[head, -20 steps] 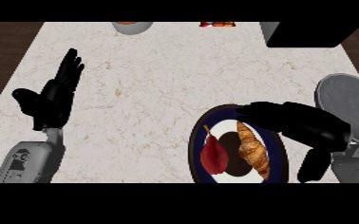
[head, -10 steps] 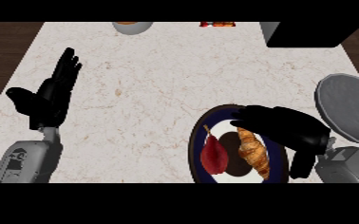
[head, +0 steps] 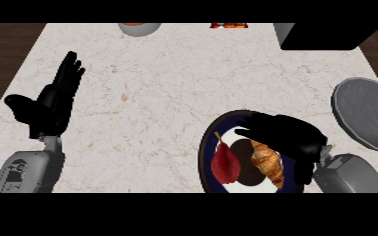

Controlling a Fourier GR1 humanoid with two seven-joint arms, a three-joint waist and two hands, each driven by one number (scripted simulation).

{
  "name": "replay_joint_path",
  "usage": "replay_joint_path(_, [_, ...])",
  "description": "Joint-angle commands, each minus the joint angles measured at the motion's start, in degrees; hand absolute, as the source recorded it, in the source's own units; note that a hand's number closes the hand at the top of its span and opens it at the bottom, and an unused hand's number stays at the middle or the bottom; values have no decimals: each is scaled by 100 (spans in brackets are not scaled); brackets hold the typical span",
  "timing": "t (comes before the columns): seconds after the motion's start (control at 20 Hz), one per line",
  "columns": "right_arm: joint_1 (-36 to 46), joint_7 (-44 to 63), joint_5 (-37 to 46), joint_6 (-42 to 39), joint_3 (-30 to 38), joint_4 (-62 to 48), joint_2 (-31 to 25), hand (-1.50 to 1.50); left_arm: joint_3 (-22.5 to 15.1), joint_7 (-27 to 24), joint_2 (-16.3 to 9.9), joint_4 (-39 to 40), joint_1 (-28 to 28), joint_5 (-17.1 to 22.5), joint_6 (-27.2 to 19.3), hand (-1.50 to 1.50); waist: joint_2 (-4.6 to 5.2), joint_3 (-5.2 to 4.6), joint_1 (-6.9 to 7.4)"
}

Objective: Pick the croissant from the plate and place it in the pan

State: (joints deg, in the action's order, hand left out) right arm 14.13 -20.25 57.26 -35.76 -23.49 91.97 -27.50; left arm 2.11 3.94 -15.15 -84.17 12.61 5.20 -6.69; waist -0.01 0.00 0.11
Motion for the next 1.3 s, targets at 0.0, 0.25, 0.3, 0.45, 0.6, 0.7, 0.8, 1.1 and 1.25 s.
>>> replay_joint_path(0.0, [118,-240,433,304,-117,-703,282,-150,6,37,105,130,183,-139,29,0,5,1,3])
replay_joint_path(0.25, [86,-153,657,-44,35,-196,339,-150,-78,-74,272,-233,-312,-349,7,0,-4,0,4])
replay_joint_path(0.3, [48,-247,857,166,11,-439,255,-150,232,-46,73,71,17,-115,238,0,0,0,-4])
replay_joint_path(0.45, [-34,-335,1024,203,10,-671,417,-150,315,33,109,158,106,-111,294,0,0,0,-8])
replay_joint_path(0.6, [310,-555,1137,134,85,-1140,461,-150,225,-172,271,314,115,-272,208,0,4,0,2])
replay_joint_path(0.7, [-31,-290,1367,56,-177,-840,664,-150,246,-348,329,290,-21,-309,212,0,-1,-1,-9])
replay_joint_path(0.8, [104,-560,1352,197,-102,-1204,673,-150,117,146,437,278,398,-394,62,0,3,0,-12])
replay_joint_path(1.1, [292,-1346,1632,1035,-293,-1789,699,150,157,252,356,-396,-185,-334,220,0,1,2,27])
replay_joint_path(1.25, [-117,-1219,1810,990,-371,-1356,730,150,234,139,386,95,226,-461,191,0,2,0,-17])
